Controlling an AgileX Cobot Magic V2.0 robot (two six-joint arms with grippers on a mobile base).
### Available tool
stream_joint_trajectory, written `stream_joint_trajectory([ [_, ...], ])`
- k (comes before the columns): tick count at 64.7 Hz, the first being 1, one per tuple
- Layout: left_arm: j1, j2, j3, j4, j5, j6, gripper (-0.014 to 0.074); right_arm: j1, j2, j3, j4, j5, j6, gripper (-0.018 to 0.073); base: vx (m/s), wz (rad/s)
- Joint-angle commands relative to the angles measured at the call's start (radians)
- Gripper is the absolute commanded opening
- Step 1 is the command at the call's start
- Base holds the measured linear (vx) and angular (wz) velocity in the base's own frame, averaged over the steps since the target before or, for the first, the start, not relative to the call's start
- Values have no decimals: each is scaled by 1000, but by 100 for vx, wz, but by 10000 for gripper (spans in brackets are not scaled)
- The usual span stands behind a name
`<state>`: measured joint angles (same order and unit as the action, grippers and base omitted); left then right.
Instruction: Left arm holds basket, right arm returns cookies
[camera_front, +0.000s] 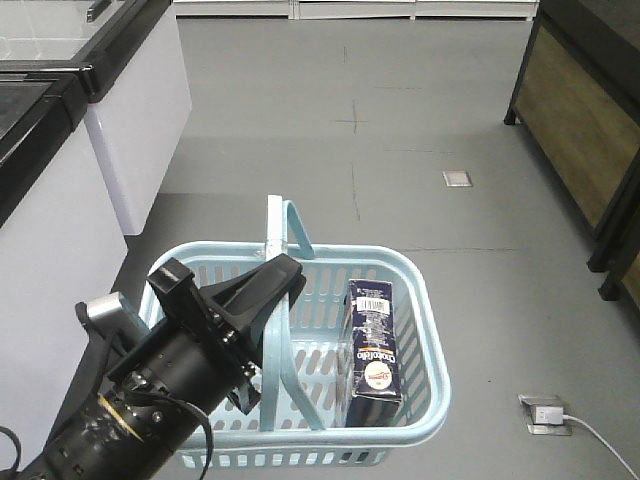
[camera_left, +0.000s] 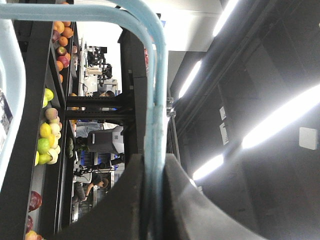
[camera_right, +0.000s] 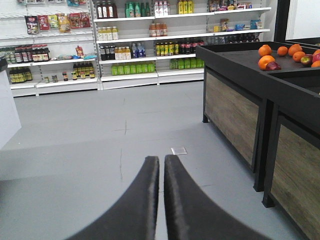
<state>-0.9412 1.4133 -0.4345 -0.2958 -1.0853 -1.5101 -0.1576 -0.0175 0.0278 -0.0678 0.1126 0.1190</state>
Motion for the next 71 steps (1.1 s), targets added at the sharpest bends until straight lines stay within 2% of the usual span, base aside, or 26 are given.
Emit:
stream_joint_trajectory([
  [1, -20, -36, -26, 7, -289, 7, -3, -6, -6, 18, -5, -68, -7, -6, 0, 0],
  [17, -45, -42, -26, 6, -289, 7, -3, -6, -6, 18, -5, -68, -7, -6, 0, 0],
  [32, -45, -94, -26, -12, -289, 68, -3, -6, -6, 18, -5, -68, -7, -6, 0, 0],
  [48, -73, -94, -25, -5, -289, 56, -3, -6, -6, 18, -5, -68, -7, -6, 0, 0],
  [59, -106, -94, -25, -40, -289, 58, -3, -6, -6, 18, -5, -68, -7, -6, 0, 0],
  [71, -106, -94, -25, -74, -289, 54, -3, -6, -6, 18, -5, -68, -7, -6, 0, 0],
])
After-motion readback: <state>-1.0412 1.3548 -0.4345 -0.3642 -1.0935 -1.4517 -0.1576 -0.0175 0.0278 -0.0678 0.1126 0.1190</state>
